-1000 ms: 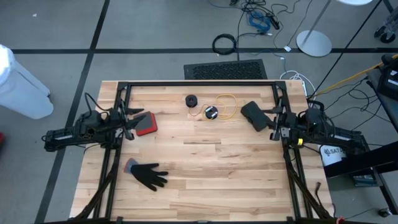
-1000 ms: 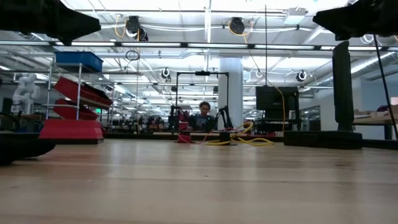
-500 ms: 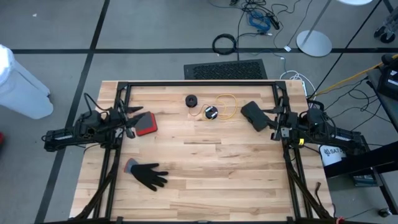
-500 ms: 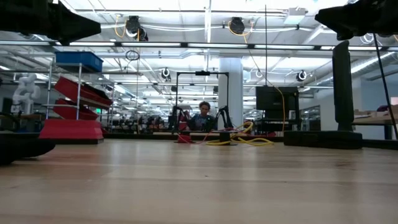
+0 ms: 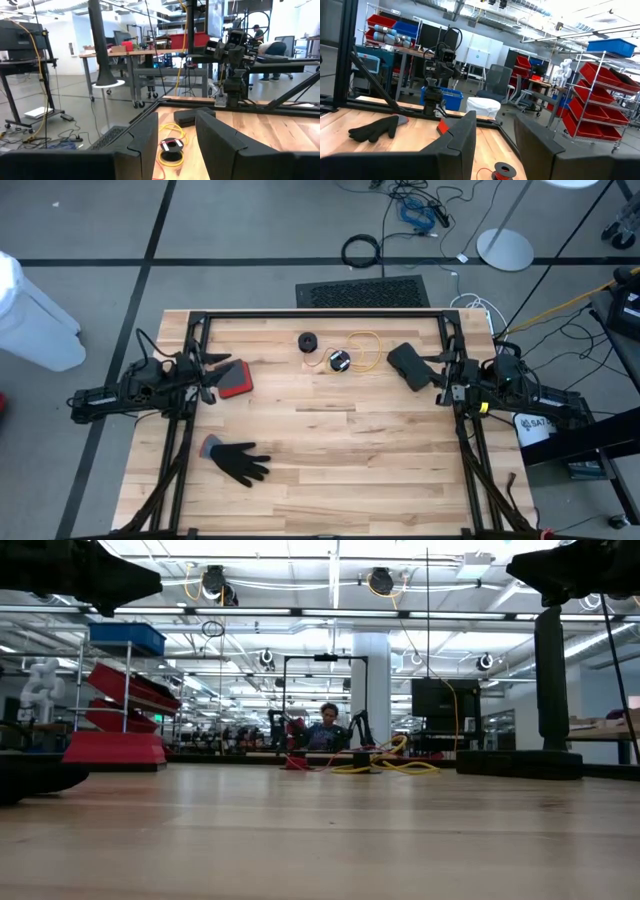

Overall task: Coil cords
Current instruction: Return to Home Position

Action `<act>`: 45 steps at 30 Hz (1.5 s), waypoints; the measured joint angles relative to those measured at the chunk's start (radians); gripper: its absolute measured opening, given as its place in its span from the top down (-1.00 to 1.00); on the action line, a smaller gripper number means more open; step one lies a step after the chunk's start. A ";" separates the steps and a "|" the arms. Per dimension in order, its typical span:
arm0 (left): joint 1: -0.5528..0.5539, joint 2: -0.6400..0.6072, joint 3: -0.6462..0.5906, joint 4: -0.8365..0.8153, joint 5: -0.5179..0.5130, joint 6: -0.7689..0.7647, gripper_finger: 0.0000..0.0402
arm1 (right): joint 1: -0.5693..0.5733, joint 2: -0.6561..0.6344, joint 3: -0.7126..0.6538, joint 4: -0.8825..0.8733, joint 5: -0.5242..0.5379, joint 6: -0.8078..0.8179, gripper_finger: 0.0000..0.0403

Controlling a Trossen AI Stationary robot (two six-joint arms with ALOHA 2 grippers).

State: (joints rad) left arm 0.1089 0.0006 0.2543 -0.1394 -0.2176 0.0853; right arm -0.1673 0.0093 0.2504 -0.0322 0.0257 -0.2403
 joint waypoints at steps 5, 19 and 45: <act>0.000 0.000 0.000 0.004 -0.016 -0.001 0.31 | 0.000 0.000 0.000 0.000 0.000 -0.007 0.40; 0.000 0.000 0.000 -0.003 -0.020 0.000 0.31 | 0.000 0.000 0.000 0.000 0.000 -0.007 0.40; 0.000 0.000 0.000 -0.003 -0.021 0.000 0.31 | 0.000 0.000 0.000 0.001 0.000 -0.007 0.40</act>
State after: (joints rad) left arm 0.1089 0.0006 0.2545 -0.1425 -0.2390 0.0853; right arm -0.1673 0.0093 0.2504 -0.0315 0.0257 -0.2478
